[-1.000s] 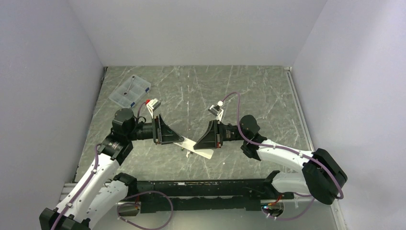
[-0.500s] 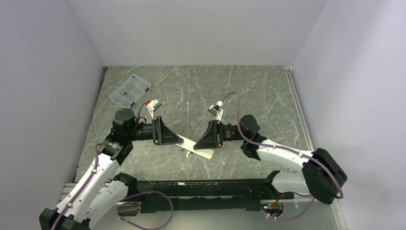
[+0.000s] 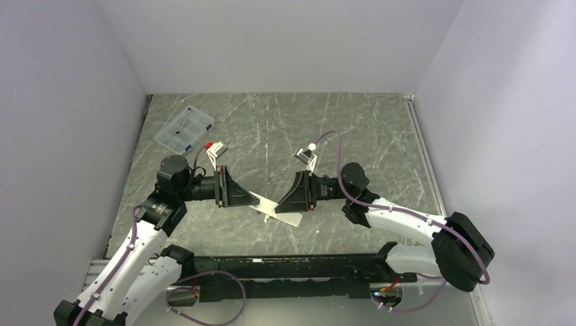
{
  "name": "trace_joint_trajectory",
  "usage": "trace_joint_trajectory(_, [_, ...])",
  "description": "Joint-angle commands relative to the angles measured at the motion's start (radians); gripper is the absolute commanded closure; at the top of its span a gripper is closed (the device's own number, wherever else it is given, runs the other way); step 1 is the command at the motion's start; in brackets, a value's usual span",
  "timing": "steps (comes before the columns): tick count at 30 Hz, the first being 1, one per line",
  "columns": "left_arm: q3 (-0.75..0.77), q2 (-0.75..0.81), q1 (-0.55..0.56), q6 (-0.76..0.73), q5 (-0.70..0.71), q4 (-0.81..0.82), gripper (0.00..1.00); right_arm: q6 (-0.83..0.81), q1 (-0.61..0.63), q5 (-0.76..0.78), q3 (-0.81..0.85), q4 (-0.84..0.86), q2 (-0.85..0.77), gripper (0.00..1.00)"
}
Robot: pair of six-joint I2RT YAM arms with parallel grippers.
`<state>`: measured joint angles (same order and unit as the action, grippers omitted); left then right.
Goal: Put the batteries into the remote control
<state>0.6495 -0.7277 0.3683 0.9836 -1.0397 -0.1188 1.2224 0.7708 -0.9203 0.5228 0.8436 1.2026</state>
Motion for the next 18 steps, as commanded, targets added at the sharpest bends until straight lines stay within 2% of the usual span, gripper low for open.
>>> trace_joint_trajectory(1, [0.009,0.025,0.001,-0.02,0.013,0.013,1.0,-0.071,-0.004,0.027,0.04,-0.045,-0.062,0.53])
trace_joint_trajectory(6, [0.002,0.032,0.001,-0.015,0.027,0.028,1.0,-0.124,-0.015,0.046,0.026,-0.112,-0.116,0.41])
trace_joint_trajectory(12, [-0.003,0.04,0.001,-0.017,0.052,0.023,1.0,-0.215,-0.035,0.098,0.0,-0.256,-0.23,0.34])
trace_joint_trajectory(15, [-0.021,0.053,0.001,0.007,0.069,0.061,1.0,-0.261,-0.048,0.132,-0.008,-0.352,-0.292,0.33])
trace_joint_trajectory(18, [-0.041,0.057,0.001,0.038,0.085,0.108,1.0,-0.262,-0.065,0.132,-0.027,-0.373,-0.345,0.32])
